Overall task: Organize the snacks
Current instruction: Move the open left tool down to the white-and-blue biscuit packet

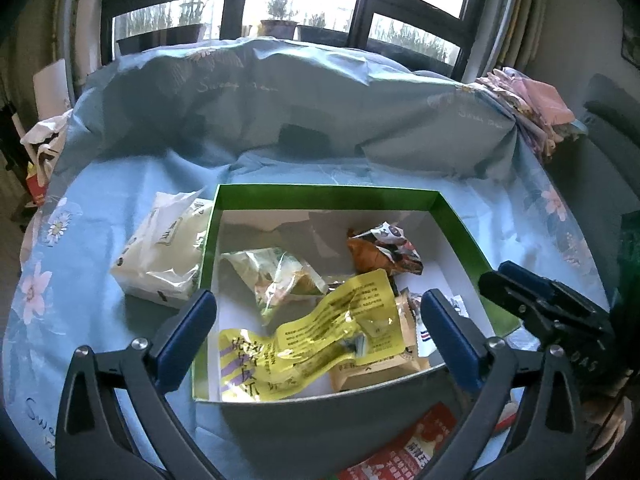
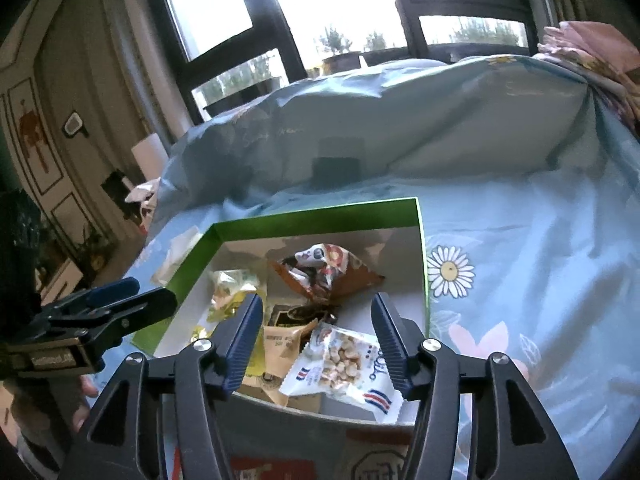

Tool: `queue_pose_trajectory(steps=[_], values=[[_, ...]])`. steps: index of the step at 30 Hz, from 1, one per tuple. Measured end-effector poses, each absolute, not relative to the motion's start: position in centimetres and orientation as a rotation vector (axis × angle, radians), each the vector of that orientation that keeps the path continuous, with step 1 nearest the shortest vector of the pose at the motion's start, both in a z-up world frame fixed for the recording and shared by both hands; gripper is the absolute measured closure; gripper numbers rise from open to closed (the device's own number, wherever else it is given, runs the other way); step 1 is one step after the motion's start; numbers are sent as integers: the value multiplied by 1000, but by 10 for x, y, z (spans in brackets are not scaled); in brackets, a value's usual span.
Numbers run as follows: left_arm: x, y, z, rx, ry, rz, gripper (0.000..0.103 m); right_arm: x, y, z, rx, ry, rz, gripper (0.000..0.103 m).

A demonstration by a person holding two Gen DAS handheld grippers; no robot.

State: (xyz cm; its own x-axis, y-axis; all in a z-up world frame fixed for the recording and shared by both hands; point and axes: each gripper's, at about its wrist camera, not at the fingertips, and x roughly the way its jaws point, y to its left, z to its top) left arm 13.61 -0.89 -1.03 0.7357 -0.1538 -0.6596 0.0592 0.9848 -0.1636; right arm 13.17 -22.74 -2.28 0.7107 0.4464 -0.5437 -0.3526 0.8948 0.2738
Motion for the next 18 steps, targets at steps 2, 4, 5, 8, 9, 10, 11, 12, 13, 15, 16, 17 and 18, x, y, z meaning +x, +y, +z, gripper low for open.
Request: queue_pose_trajectory(steps=[2, 4, 5, 8, 9, 10, 11, 12, 13, 15, 16, 17, 18], values=[[133, -8, -9, -134, 732, -115, 0, 129, -231, -22, 158, 642, 444, 45], [129, -9, -10, -127, 737, -117, 1, 125, -234, -20, 166, 639, 443, 44], [127, -10, -10, -123, 738, -116, 0, 123, -236, -20, 173, 636, 444, 44], [122, -10, -11, -118, 749, -118, 0, 117, -244, -22, 201, 637, 446, 39], [119, -10, -12, -120, 754, -126, 0, 113, -248, -24, 209, 639, 443, 39], [117, -10, -13, -124, 760, -137, 0, 110, -251, -26, 214, 641, 438, 39], [114, -11, -14, -129, 769, -154, 0, 107, -255, -29, 221, 645, 430, 39], [111, -13, -15, -133, 776, -173, 0, 103, -261, -33, 235, 653, 422, 38], [109, -15, -16, -136, 783, -192, 0, 101, -266, -36, 250, 661, 419, 38], [102, -22, -19, -145, 799, -248, 0, 96, -278, -44, 281, 687, 411, 38], [100, -25, -20, -156, 806, -275, 0, 95, -283, -47, 295, 697, 407, 38], [97, -29, -22, -170, 816, -305, 0, 93, -287, -49, 308, 703, 402, 38], [94, -33, -26, -191, 832, -354, 0, 90, -294, -53, 329, 713, 395, 38]])
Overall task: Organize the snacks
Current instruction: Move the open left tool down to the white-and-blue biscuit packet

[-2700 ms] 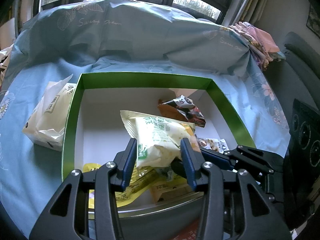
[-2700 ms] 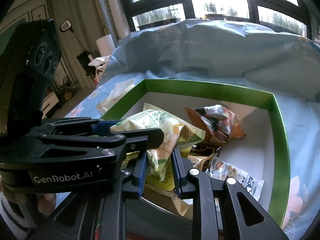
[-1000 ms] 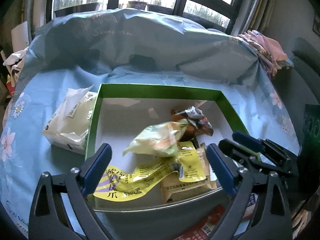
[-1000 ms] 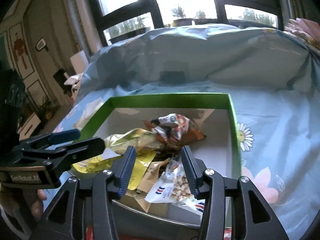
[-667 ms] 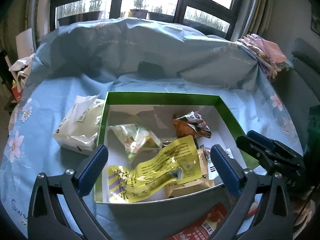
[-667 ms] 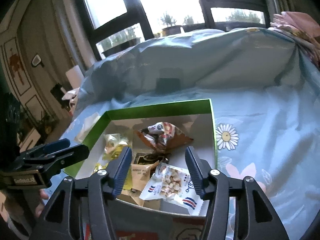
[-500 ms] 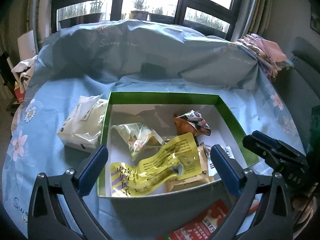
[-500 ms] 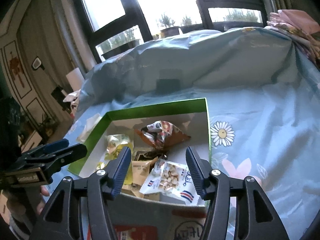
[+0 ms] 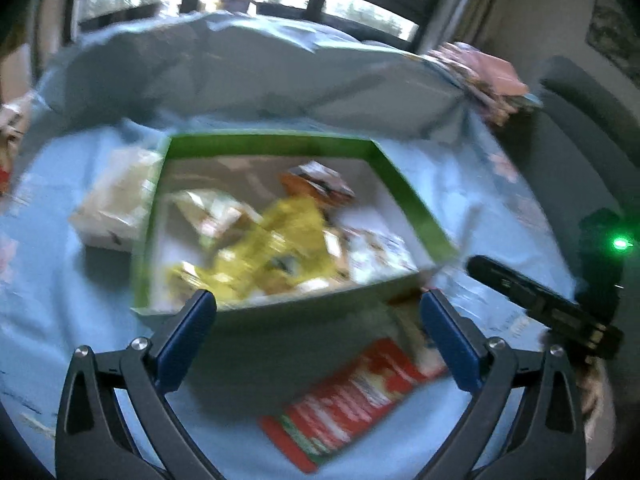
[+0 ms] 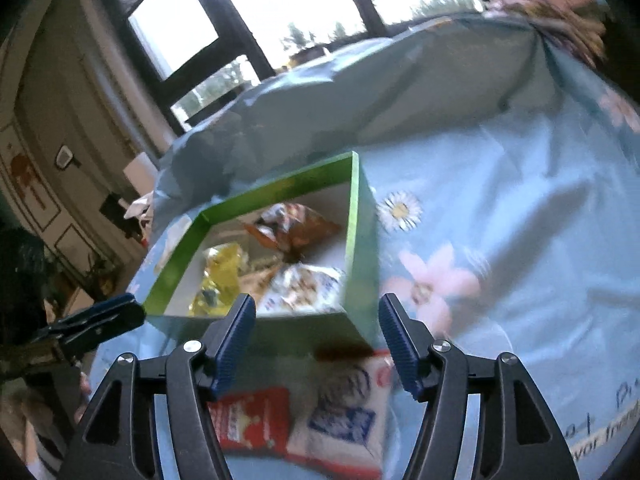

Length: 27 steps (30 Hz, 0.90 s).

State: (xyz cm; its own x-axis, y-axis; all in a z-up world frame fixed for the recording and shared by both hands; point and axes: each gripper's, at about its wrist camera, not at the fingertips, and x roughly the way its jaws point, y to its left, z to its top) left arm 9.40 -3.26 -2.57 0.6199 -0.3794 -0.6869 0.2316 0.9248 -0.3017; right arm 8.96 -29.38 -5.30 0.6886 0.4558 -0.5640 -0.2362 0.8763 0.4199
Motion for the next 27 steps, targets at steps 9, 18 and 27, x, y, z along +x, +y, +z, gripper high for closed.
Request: queue_pose_trajectory(steps=[9, 18, 27], values=[[91, -69, -63, -393, 1006, -658, 1, 71, -314, -78, 406, 801, 415, 38], [111, -117, -73, -481, 1116, -778, 2, 63, -316, -88, 371, 836, 433, 39], [138, -124, -83, -568, 1184, -787, 2, 68, -309, -99, 342, 877, 454, 57]])
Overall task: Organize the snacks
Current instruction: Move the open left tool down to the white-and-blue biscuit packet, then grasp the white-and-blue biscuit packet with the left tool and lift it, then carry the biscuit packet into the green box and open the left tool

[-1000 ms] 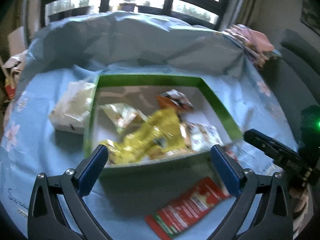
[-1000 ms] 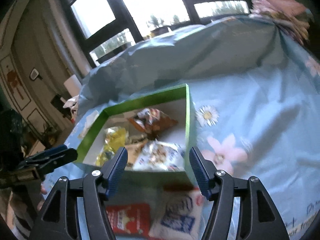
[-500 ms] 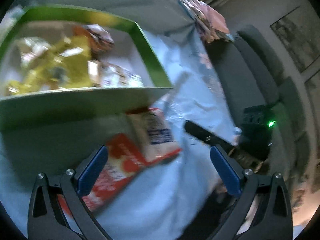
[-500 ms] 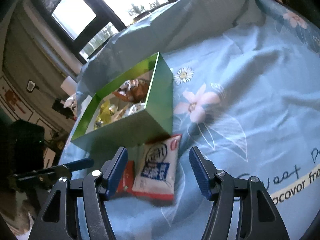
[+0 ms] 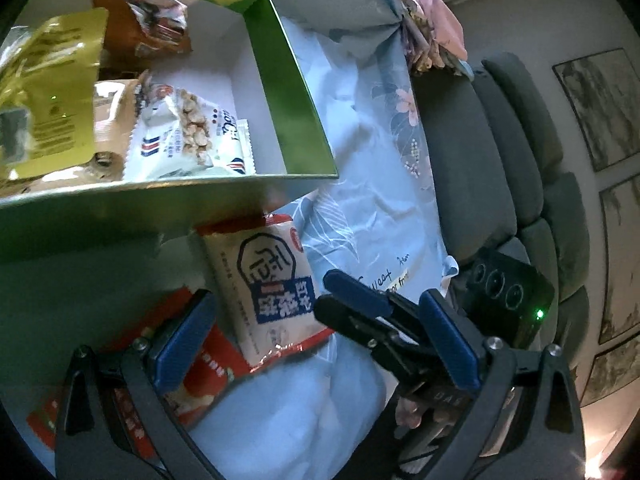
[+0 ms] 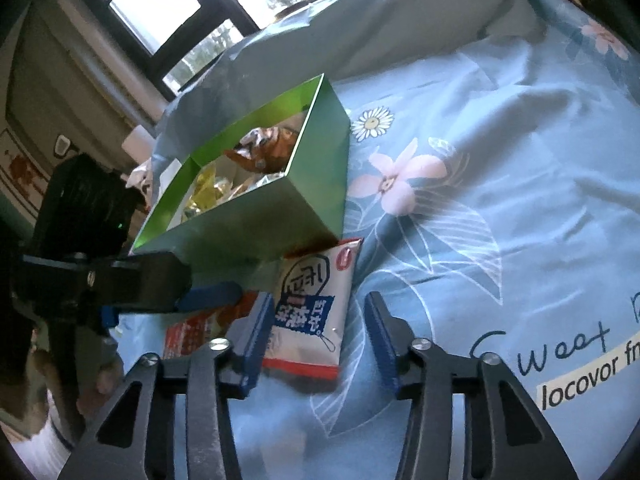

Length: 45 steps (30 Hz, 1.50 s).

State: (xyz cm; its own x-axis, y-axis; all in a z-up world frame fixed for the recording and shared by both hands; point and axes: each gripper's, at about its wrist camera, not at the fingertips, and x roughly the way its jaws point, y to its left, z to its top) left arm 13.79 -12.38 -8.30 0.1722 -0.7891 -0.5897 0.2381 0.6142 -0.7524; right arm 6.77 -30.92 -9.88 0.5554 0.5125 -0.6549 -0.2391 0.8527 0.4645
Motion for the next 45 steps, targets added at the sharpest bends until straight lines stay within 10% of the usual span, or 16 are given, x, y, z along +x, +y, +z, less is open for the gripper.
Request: queue_pose_trajectory(steps=[26, 45], values=[[124, -112, -91, -490, 1200, -699, 70, 57, -298, -100, 256, 893, 449, 80], [98, -87, -39, -447, 1006, -646, 70, 23, -277, -49, 237, 707, 532, 87]])
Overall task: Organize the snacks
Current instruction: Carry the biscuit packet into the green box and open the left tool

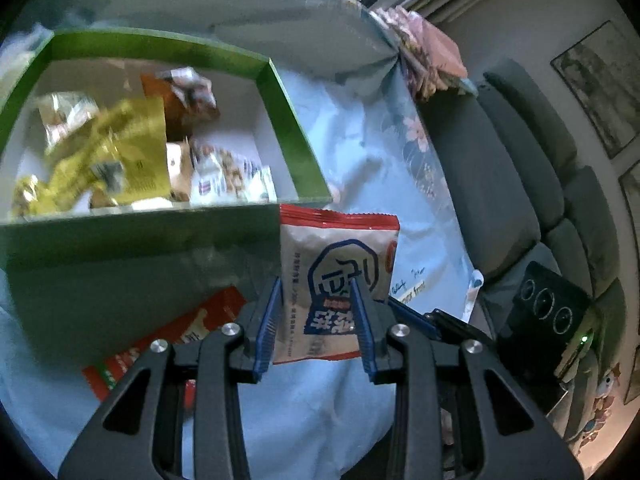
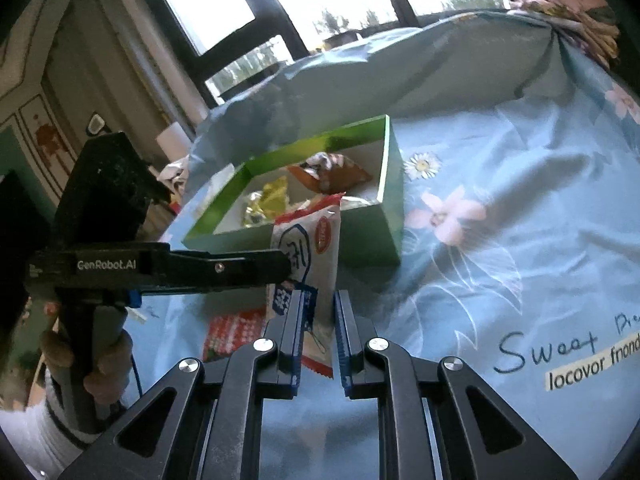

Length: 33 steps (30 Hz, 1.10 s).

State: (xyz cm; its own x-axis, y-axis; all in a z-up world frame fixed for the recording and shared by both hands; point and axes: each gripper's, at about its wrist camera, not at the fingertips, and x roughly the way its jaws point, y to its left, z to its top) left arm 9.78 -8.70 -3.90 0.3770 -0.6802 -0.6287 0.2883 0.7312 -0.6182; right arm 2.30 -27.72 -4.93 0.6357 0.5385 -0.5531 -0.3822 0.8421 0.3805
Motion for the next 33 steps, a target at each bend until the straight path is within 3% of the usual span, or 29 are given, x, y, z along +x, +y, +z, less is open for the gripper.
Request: queue_pose_trajectory(steps=[15, 33], values=[[137, -28, -8, -474, 866, -526, 70, 90, -218, -4, 149, 627, 626, 87], [182, -11, -49, -490, 943, -417, 70, 161, -196, -50, 171, 762, 633, 86]])
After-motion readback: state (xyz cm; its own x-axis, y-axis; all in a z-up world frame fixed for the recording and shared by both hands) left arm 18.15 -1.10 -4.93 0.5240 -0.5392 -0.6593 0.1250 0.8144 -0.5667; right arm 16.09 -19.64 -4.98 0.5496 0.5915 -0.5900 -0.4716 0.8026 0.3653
